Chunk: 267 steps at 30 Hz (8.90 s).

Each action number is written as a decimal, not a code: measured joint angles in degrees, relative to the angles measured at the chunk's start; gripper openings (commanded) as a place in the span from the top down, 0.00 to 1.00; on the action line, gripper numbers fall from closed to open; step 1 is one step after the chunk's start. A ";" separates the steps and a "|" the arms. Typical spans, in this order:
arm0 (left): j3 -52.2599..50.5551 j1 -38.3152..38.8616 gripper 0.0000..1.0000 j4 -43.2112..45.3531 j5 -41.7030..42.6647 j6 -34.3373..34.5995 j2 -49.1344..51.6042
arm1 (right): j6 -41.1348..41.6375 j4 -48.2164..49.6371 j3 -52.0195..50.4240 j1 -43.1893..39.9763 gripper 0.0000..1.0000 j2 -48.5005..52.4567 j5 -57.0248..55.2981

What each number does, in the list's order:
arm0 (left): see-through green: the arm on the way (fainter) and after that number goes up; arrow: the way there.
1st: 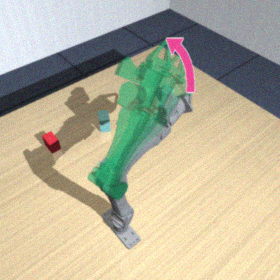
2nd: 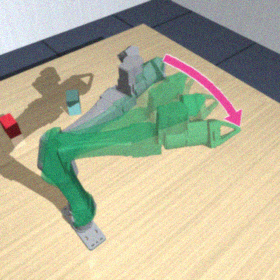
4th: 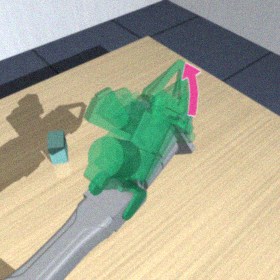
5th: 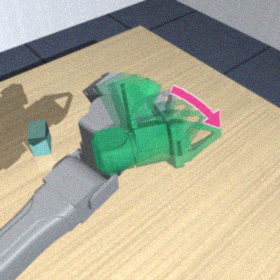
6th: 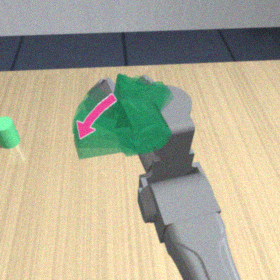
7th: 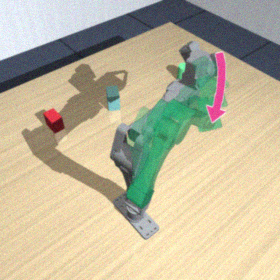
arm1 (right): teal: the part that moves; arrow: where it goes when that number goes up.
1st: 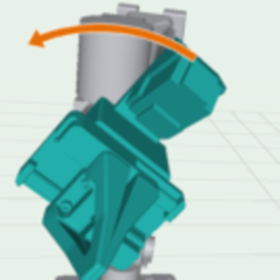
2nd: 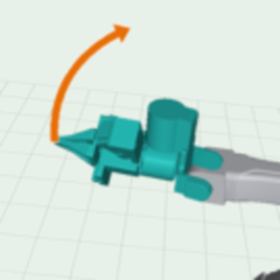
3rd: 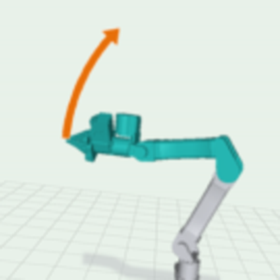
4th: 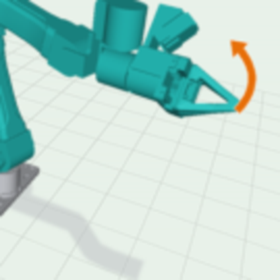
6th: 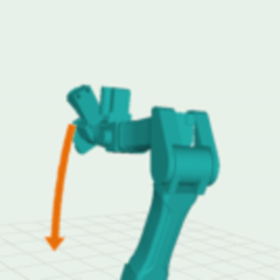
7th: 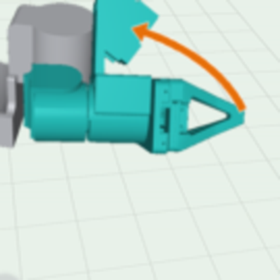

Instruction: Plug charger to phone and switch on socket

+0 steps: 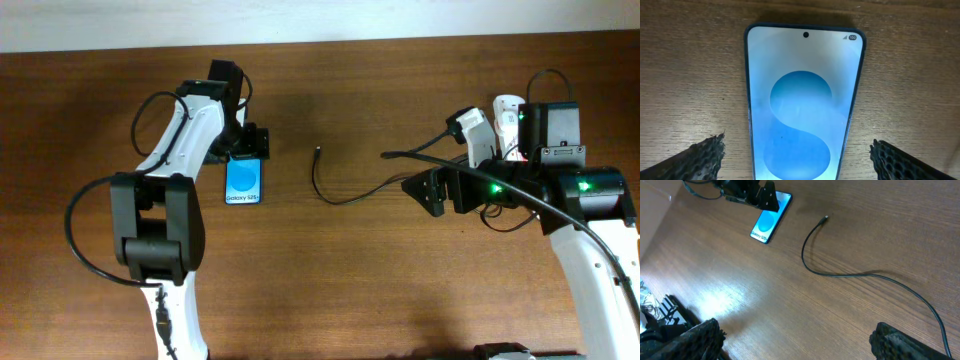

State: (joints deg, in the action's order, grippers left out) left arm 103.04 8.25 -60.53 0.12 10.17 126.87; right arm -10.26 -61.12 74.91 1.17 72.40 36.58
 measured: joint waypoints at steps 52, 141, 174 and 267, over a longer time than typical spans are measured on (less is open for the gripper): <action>15.23 1.27 1.00 -18.01 32.11 40.09 7.82 | 7.21 2.80 0.00 0.00 0.05 2.34 0.63; 15.26 2.29 1.00 -23.43 38.60 56.85 7.82 | 38.32 16.17 0.11 11.63 0.12 17.14 -2.25; 15.28 2.86 0.97 -23.89 46.29 59.30 7.82 | 60.94 37.59 0.22 26.25 0.96 32.39 -11.74; 15.67 10.60 0.89 53.83 66.90 67.45 7.82 | 107.60 87.10 -21.59 24.17 0.96 17.84 -54.58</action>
State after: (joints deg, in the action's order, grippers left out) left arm 118.72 18.85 -6.70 67.02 77.62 134.69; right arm 97.34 25.98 53.32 25.34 90.24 -18.00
